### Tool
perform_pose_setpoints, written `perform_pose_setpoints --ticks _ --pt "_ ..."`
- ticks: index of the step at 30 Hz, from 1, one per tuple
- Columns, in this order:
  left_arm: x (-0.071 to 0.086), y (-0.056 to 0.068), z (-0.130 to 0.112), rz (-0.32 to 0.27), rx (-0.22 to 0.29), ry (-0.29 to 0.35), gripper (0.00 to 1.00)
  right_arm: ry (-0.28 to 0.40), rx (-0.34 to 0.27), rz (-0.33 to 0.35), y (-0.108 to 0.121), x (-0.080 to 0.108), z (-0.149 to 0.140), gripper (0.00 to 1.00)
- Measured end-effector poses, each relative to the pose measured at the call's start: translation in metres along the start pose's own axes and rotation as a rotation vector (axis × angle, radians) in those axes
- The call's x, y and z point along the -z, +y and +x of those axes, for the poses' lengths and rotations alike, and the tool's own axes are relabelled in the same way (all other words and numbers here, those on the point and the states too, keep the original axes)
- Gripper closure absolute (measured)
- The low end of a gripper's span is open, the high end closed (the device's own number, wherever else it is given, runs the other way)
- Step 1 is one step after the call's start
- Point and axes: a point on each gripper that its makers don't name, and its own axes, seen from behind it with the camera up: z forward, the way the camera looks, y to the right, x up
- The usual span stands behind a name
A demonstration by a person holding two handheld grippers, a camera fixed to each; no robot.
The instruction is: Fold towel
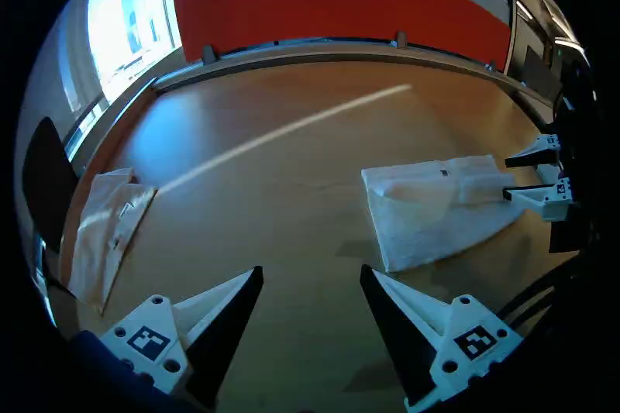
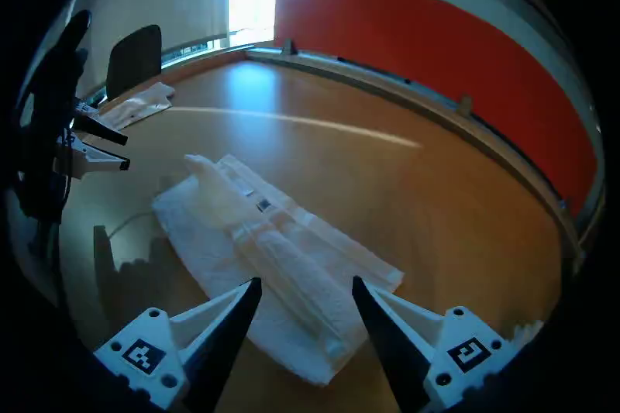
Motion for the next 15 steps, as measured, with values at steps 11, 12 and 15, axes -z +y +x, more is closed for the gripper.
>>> perform_pose_setpoints --ticks 11,12,15 --pt "0.006 -0.005 -0.010 0.010 0.016 -0.005 0.07 -0.005 0.008 0.020 -0.013 -0.008 0.001 0.10" --pt "0.006 -0.005 -0.011 0.010 0.017 -0.005 0.07 -0.006 0.008 0.020 -0.013 -0.008 0.001 0.10" --pt "0.007 -0.006 -0.012 0.010 0.019 -0.006 0.07 -0.008 0.008 0.018 -0.012 -0.009 0.000 0.10"
